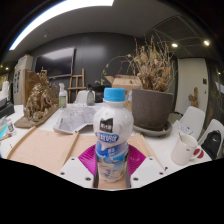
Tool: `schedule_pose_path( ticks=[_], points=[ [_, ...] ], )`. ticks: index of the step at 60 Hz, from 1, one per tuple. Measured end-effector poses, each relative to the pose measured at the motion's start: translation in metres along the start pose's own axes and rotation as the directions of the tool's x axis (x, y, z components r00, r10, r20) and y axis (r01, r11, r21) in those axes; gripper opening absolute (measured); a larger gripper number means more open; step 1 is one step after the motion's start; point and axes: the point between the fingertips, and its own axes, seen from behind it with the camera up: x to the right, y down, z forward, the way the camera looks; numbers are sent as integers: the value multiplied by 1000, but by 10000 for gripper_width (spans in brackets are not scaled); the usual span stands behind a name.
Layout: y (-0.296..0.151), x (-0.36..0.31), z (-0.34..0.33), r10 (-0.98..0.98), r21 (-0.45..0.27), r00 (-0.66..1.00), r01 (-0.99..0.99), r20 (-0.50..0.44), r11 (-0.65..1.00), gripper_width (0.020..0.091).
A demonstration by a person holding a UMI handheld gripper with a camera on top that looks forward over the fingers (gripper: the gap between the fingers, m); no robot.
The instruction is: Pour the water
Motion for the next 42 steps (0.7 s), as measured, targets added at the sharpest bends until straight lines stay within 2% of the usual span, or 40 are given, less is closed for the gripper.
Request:
schedule_pose_path(
  ticks=[7,12,21,30,42],
  points=[
    [-1,0,-1,3,-14,1000,-3,2,1000,357],
    [-18,1,-7,61,-6,998,-61,27,998,357],
    [-67,6,-19,419,-12,898,-422,137,907,353],
    [-106,29,-28,801,-100,553,-805,230,584,353],
    [-109,72,-15,968,-218,44,-971,248,100,352]
  ],
)
